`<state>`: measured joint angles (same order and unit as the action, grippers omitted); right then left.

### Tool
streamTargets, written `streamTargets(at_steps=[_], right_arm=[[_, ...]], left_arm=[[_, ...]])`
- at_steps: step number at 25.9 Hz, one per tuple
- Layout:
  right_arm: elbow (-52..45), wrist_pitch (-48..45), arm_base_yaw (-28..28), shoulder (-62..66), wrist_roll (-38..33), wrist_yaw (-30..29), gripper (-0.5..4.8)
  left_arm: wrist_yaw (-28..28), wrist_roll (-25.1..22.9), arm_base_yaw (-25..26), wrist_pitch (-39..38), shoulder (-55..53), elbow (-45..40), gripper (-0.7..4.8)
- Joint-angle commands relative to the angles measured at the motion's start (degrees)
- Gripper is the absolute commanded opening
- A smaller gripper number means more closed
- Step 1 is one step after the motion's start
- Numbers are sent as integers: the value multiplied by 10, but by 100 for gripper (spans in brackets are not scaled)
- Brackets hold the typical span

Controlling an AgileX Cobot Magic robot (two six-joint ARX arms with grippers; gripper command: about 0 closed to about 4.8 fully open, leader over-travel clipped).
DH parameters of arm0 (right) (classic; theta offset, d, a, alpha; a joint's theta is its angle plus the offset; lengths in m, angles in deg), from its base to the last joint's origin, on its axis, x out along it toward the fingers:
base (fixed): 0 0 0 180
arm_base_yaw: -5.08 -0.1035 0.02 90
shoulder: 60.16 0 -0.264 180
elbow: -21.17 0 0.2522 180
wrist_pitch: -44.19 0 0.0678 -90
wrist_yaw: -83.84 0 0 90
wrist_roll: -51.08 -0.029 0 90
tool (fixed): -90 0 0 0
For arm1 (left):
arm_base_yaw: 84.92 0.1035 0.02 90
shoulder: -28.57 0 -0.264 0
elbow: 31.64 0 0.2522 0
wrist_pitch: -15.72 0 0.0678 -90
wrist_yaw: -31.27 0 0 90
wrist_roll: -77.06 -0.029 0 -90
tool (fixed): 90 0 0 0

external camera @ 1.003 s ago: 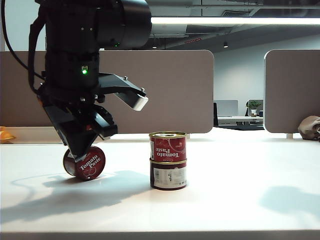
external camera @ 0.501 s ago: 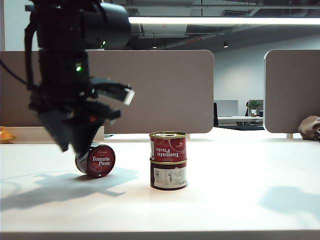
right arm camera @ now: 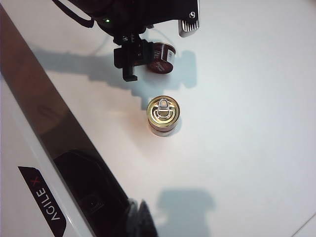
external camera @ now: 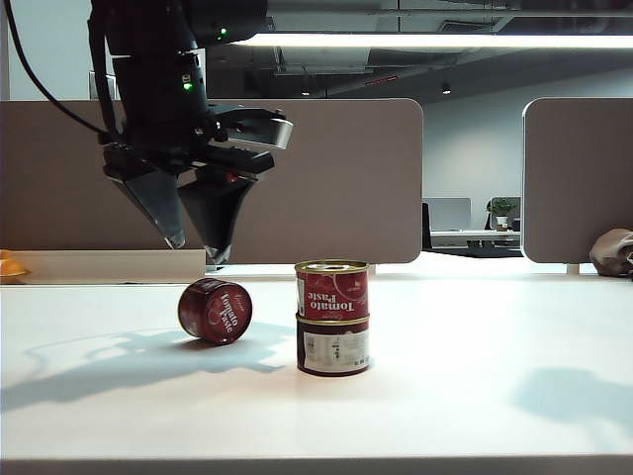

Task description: Pick up the cans one by one and stack them together.

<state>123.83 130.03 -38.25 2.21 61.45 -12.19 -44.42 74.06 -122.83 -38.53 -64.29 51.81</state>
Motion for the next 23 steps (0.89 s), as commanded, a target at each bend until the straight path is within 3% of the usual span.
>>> streamTargets(at_steps=[1,4,6,9,14,23], right_arm=[[2,-3,0,-2,-4,-1,-5],[2,-2,0,-2,-10,-1,-5],[2,0,0,-2,-13,-1,-5],[2,4,0,-2,-14,-3,-5],[2,11,0,-2,-23,-3,-5],[2,15,0,-3,-33,-3,-5]], left_arm=[[-42,-42,9,25,2,2,313],[-71,-53,21,47,2,2,382],[-80,-54,26,56,2,2,399],[-115,-58,37,73,2,2,399],[-122,-60,47,95,1,5,399],[-152,-61,54,64,-31,27,398]])
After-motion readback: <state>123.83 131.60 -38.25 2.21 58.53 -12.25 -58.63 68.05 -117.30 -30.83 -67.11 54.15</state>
